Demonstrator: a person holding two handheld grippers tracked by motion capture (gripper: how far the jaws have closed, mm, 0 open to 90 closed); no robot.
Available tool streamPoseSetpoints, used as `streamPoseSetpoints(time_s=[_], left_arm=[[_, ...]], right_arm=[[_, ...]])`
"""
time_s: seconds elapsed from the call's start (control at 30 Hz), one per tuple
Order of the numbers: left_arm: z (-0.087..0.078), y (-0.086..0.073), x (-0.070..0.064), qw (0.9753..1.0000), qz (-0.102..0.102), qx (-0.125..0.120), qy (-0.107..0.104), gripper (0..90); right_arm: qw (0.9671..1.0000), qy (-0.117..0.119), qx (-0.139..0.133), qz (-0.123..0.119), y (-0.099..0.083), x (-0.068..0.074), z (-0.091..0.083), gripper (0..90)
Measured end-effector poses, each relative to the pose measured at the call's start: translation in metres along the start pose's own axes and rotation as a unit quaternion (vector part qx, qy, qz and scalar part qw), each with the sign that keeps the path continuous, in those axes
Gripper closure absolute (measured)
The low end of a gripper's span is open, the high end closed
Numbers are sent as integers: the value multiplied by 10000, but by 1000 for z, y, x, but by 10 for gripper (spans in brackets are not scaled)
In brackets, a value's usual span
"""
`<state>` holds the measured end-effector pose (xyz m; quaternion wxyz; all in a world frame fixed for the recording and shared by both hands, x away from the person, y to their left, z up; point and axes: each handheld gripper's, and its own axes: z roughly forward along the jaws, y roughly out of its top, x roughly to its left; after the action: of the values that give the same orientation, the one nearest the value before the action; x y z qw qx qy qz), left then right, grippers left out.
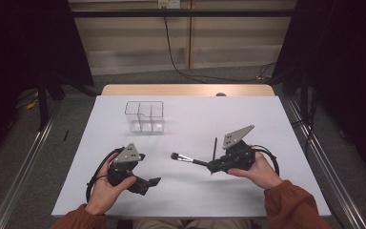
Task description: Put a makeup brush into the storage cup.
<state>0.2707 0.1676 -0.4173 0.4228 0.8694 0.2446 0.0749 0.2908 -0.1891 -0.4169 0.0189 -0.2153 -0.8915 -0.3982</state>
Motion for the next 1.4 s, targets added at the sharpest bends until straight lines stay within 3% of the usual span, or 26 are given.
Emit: streamPoseSetpoints(time_s=[0.23,0.57,0.73,0.97,1.17,1.4], left_arm=[[-2,-2,2,9998,-48,-147,96,41],[-2,-4,3,9998,-14,-133,114,41],[-4,-4,4,9997,-47,-198,145,41],[-3,-4,3,9994,-66,-298,170,41],[-6,-3,1,9985,40,-480,253,40],[-5,-3,0,9981,-37,-577,194,39]], right_arm=[[9996,-33,-254,72,-5,2,4,798],[9965,-158,-808,138,-11,8,5,798],[9960,-156,-877,102,-16,10,7,798],[9918,-230,-1255,77,-16,14,4,798],[9876,-386,-1524,-37,-13,19,3,798],[9822,-423,-1826,-112,-11,23,0,797]])
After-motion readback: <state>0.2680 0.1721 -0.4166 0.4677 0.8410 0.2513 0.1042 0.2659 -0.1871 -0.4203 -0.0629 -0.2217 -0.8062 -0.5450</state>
